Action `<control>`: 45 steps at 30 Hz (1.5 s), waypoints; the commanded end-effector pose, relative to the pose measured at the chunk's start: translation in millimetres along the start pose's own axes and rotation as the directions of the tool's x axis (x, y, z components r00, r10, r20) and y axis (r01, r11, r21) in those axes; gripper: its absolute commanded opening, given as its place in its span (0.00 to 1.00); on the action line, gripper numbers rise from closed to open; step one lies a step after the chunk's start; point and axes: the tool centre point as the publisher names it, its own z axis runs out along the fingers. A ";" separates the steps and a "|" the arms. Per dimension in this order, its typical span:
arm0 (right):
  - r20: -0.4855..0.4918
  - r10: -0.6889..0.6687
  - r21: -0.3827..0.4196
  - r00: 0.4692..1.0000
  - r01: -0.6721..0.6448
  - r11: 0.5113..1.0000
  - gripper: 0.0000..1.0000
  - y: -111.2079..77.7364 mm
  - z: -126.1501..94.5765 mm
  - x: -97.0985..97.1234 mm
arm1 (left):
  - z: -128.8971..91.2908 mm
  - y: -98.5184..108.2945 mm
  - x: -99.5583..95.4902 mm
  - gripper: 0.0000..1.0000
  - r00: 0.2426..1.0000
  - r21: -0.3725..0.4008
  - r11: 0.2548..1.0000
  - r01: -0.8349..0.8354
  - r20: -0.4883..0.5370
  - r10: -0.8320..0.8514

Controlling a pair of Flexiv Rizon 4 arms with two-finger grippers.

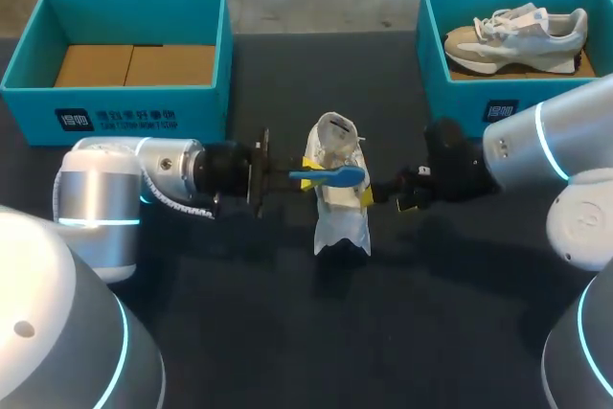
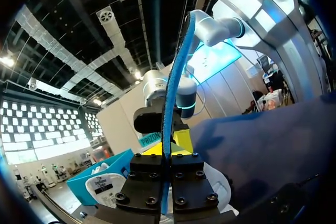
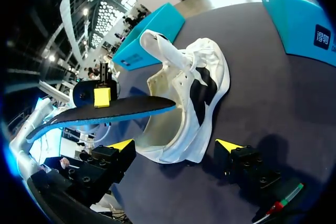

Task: Take the shoe out of the shoebox, open the shoe tongue, remove and reinsert the insole, then place the shoe into the shoebox

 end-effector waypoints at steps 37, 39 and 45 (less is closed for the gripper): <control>0.004 0.001 -0.001 1.000 -0.001 1.000 1.00 -0.3 0.5 1.3 | -0.1 38.7 2.7 0.00 1.000 -0.134 0.991 0.010 0.025 -0.007; 0.004 0.001 -0.001 1.000 -0.001 1.000 1.00 -0.3 0.5 1.3 | -0.6 41.8 3.3 0.00 1.000 -0.138 0.990 0.013 0.024 -0.010; 0.004 0.001 -0.001 1.000 -0.001 1.000 1.00 -0.3 0.5 1.3 | -1.8 51.0 3.7 0.00 1.000 -0.151 0.988 0.022 0.023 -0.019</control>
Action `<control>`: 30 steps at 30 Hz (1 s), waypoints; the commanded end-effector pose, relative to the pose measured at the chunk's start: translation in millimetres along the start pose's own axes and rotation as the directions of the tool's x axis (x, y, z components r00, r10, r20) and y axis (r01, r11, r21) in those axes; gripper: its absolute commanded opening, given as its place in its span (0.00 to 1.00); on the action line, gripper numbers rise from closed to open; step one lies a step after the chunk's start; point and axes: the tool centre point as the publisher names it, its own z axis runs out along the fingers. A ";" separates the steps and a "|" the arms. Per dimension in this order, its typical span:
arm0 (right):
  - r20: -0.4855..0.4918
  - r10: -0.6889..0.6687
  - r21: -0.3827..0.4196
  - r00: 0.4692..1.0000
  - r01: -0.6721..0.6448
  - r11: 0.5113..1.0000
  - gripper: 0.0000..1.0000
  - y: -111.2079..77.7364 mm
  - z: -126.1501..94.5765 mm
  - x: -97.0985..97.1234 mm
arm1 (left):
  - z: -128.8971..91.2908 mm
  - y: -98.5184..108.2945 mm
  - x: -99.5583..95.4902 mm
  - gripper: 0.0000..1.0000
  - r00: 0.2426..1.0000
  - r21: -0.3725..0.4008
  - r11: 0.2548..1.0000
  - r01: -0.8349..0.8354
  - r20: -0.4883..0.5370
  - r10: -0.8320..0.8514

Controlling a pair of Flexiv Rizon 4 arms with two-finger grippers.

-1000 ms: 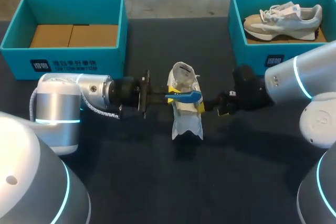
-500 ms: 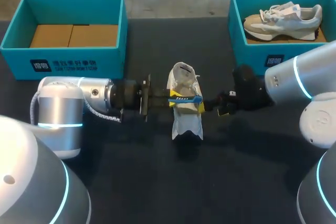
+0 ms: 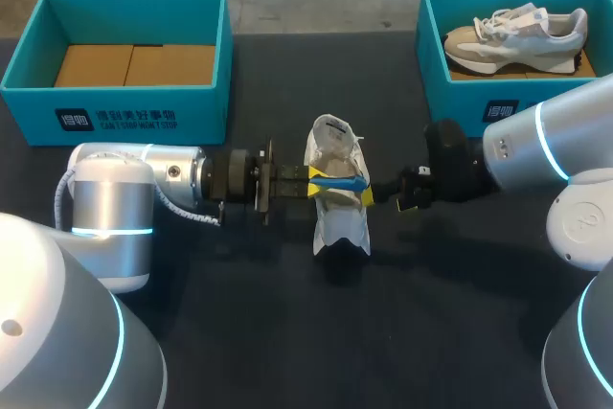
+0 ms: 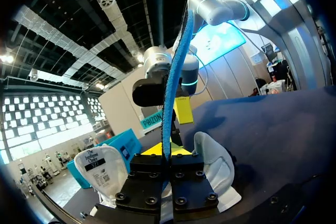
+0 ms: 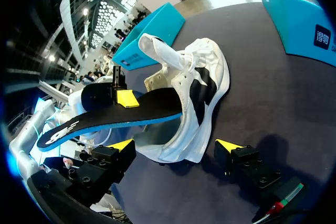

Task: Take the shoe out of the shoebox, open the shoe tongue, remove and reinsert the insole, then place the shoe into the shoebox

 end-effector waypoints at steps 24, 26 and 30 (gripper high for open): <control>0.004 0.001 -0.001 1.000 -0.001 1.000 1.00 -0.3 0.5 1.3 | 4.7 17.3 -0.2 0.00 1.000 -0.045 0.999 0.001 -0.004 -0.002; 0.004 0.001 -0.001 1.000 -0.001 1.000 1.00 -0.3 0.5 1.3 | 3.5 15.8 0.8 0.23 1.000 -0.046 0.999 0.002 -0.005 -0.002; 0.004 0.001 -0.001 1.000 -0.001 1.000 1.00 -0.3 0.5 1.3 | 1.8 13.0 0.6 0.47 1.000 -0.045 0.999 0.002 0.000 -0.002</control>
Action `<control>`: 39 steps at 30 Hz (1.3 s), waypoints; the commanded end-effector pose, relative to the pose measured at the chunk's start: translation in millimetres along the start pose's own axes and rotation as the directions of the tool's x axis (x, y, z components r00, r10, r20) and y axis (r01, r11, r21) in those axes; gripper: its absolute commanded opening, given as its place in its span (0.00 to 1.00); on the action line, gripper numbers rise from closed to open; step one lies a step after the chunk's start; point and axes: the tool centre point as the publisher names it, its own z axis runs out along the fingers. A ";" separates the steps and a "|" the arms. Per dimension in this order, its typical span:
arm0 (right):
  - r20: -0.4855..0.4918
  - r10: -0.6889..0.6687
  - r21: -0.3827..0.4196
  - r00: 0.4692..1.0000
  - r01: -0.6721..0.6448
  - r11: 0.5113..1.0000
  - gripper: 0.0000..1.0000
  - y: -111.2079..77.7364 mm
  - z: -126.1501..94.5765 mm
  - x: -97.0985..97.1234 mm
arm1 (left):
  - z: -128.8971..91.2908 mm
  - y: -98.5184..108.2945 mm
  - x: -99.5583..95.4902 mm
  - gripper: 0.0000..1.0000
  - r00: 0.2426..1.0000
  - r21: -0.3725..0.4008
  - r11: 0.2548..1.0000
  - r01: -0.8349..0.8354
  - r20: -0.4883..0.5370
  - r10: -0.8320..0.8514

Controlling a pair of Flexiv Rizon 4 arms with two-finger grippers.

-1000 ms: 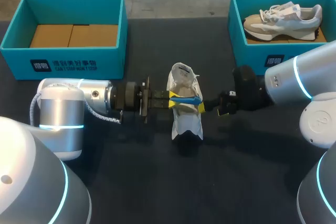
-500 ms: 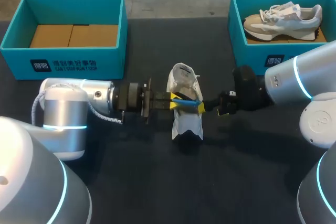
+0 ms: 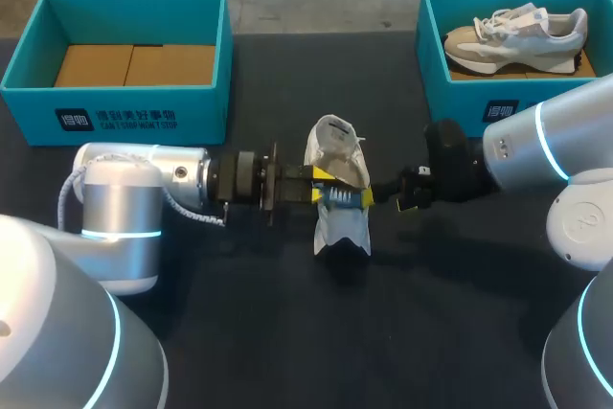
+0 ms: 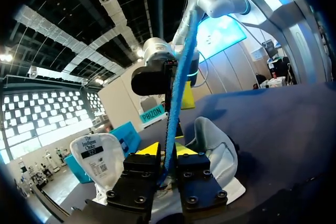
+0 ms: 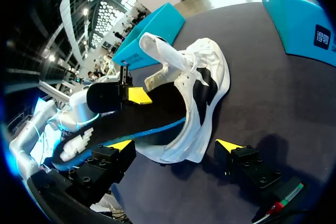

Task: Take the shoe out of the shoebox, open the shoe tongue, remove and reinsert the insole, then place the shoe into the shoebox

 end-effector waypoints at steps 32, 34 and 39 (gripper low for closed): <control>0.004 0.001 -0.001 1.000 -0.001 1.000 1.00 -0.3 0.5 1.3 | 8.3 -17.3 11.9 0.00 0.996 0.006 1.000 -0.010 -0.090 0.010; 0.004 0.001 -0.001 1.000 -0.001 1.000 1.00 -0.3 0.5 1.3 | 8.5 -14.6 12.3 0.00 0.995 -0.004 1.000 -0.015 -0.097 0.015; 0.004 0.001 -0.001 1.000 -0.001 1.000 1.00 -0.3 0.5 1.3 | 8.4 -6.2 9.6 0.00 0.995 -0.029 0.999 -0.026 -0.094 0.023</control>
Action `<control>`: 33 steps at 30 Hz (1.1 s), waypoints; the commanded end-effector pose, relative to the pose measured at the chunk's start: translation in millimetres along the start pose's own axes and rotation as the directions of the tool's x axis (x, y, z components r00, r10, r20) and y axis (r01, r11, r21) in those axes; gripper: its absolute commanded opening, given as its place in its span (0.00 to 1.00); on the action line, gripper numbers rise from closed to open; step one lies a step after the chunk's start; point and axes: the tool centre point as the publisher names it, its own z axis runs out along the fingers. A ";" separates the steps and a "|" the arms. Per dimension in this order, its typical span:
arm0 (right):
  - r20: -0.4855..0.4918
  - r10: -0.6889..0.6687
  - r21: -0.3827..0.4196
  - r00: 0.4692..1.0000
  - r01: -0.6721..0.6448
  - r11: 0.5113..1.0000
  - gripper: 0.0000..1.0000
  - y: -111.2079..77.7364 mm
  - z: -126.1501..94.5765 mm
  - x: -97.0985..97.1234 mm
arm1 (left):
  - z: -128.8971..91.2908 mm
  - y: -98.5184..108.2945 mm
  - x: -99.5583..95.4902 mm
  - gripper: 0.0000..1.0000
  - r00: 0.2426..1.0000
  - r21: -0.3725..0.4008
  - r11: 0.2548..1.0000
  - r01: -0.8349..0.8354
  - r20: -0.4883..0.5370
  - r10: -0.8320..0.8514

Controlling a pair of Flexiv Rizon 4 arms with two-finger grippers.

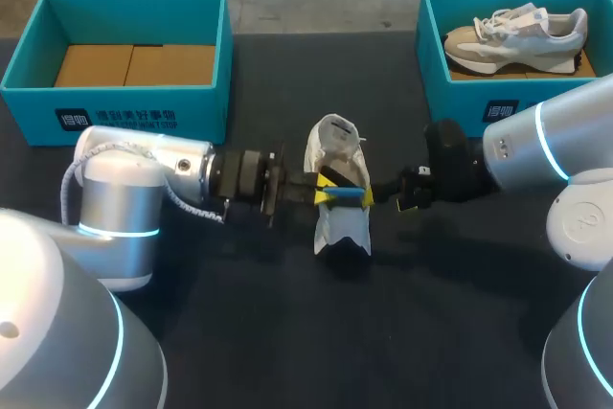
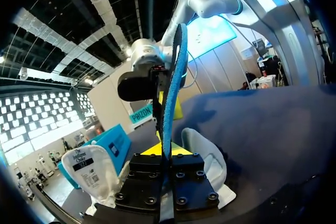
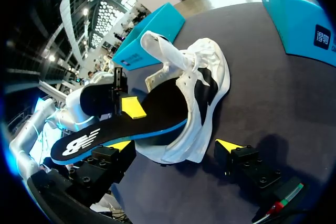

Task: Take the shoe out of the shoebox, open the shoe tongue, remove and reinsert the insole, then place the shoe into the shoebox

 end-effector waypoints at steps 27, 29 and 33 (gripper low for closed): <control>0.004 0.001 -0.001 1.000 -0.001 1.000 1.00 -0.3 0.5 1.3 | -0.2 5.3 -9.3 0.33 0.999 -0.039 0.999 0.013 0.031 -0.012; 0.004 0.001 -0.001 1.000 -0.001 1.000 1.00 -0.3 0.5 1.3 | -1.0 2.1 -9.6 0.33 1.000 -0.032 0.999 0.009 0.027 -0.008; 0.004 0.001 -0.001 1.000 -0.001 1.000 1.00 -0.3 0.5 1.3 | -0.8 -0.1 -8.7 0.30 1.000 -0.028 1.000 0.009 0.012 -0.009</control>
